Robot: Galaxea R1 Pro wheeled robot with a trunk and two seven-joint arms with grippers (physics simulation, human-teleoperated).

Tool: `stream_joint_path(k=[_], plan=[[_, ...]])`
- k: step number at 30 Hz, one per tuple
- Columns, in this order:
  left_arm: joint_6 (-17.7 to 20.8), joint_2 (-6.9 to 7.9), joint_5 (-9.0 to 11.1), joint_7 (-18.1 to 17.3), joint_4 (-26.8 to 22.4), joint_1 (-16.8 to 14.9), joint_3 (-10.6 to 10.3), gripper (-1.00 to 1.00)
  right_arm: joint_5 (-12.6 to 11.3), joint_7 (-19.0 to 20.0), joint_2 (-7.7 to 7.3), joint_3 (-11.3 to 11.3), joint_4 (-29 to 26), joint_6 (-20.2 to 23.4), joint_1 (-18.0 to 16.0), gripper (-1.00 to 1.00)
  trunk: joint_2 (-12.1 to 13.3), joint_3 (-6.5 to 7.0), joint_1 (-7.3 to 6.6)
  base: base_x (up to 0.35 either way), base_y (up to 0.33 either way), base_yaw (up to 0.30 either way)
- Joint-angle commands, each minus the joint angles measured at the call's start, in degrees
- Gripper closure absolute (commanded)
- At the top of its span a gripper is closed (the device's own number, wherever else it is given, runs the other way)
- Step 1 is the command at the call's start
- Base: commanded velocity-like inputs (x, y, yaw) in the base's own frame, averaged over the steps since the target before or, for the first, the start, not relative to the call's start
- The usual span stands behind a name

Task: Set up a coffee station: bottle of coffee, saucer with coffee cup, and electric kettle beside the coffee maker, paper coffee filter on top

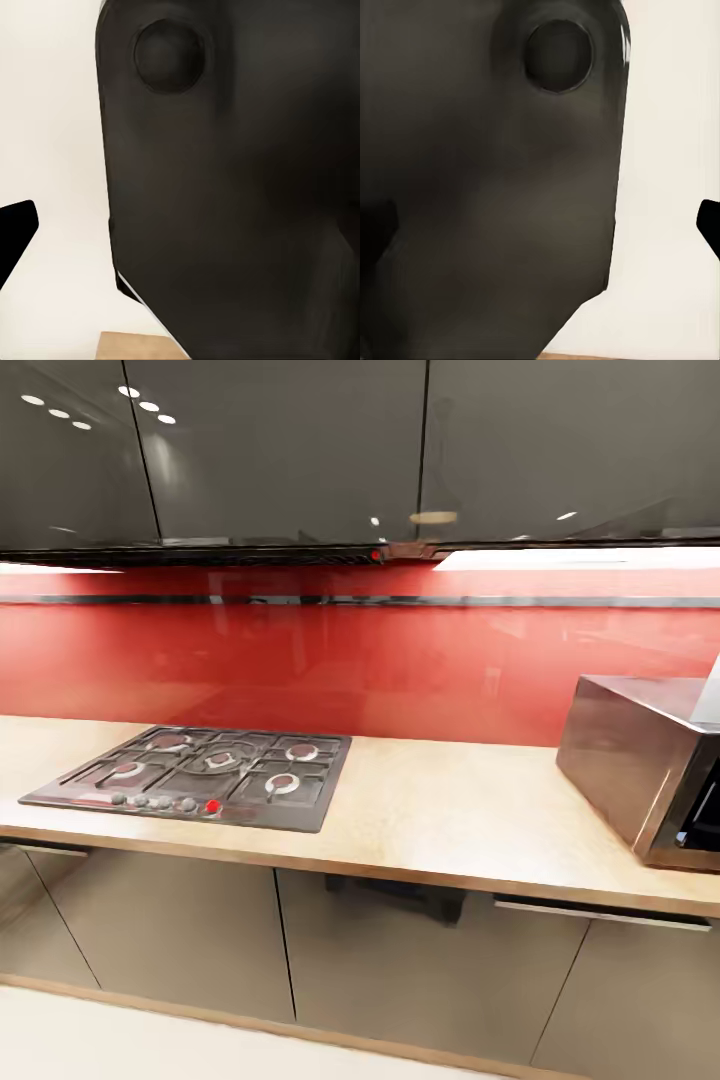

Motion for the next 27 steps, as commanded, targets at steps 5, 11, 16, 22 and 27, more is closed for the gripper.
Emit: stream_joint_path(k=[5,11,16,22,27], plan=[[-1.6,-0.13,0.2,-0.1,-0.3,0.1,0.1,-1.0,0.0,0.4,1.62,-0.1,-1.6,-1.2,-0.5,-1.0,0.0,-0.03,0.0,0.0,0.0,0.0],[-0.4,-0.25,0.5,-0.4,-0.3,0.1,0.3,-1.0,0.0,0.3,3.55,-0.2,-3.6,-1.8,-0.5,-1.0,0.0,-0.03,0.0,0.0,0.0,0.0],[-0.7,-0.12,0.5,-0.4,-0.3,0.1,0.2,-1.0,0.1,0.3,4.42,-0.3,-4.3,-1.9,-0.5,-1.0,0.0,-0.13,0.0,0.0,0.0,0.059],[-0.9,-0.09,0.4,-0.4,-0.2,0.2,0.0,-1.0,0.2,0.3,4.4,-0.3,-4.3,-2.9,-0.5,-1.0,0.0,-0.45,0.0,0.0,0.0,0.18],[-0.9,-0.04,0.4,-0.3,-0.2,0.2,0.1,-1.0,0.2,0.3,4.4,-0.2,-4.2,-4.5,-0.6,-1.0,1.2,-0.21,-0.66,0.0,0.0,0.209]])
